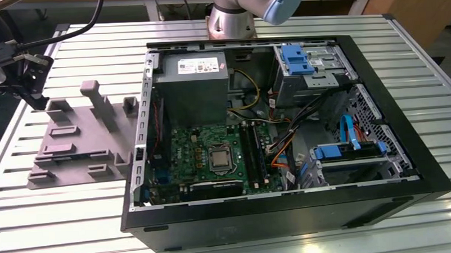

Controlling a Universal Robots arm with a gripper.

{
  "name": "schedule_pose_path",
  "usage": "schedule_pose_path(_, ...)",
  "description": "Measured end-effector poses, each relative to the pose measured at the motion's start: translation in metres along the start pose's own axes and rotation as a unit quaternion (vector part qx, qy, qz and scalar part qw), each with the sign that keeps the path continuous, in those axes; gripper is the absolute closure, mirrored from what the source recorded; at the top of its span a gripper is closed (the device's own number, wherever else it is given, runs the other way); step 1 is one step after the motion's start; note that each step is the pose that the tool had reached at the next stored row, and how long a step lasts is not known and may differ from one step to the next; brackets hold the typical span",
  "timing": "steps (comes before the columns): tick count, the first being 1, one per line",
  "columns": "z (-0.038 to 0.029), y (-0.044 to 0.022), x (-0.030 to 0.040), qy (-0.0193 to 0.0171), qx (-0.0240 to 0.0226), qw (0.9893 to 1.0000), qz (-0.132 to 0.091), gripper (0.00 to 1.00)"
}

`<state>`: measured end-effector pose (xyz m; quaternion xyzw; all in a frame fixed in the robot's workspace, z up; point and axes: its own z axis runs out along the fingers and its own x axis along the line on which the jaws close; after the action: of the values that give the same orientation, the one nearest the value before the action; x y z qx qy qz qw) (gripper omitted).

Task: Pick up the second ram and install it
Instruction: 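Pick up the second ram and move it above second insertion slot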

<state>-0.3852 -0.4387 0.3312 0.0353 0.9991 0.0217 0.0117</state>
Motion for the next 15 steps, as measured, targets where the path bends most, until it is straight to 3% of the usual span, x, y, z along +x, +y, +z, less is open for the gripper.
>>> schedule_pose_path(9,0.0002,0.0000,0.0000,0.0000,0.0000,1.0000,-0.001,0.89)
schedule_pose_path(15,0.0002,0.0000,0.0000,0.0009,-0.0005,0.9998,-0.021,0.89)
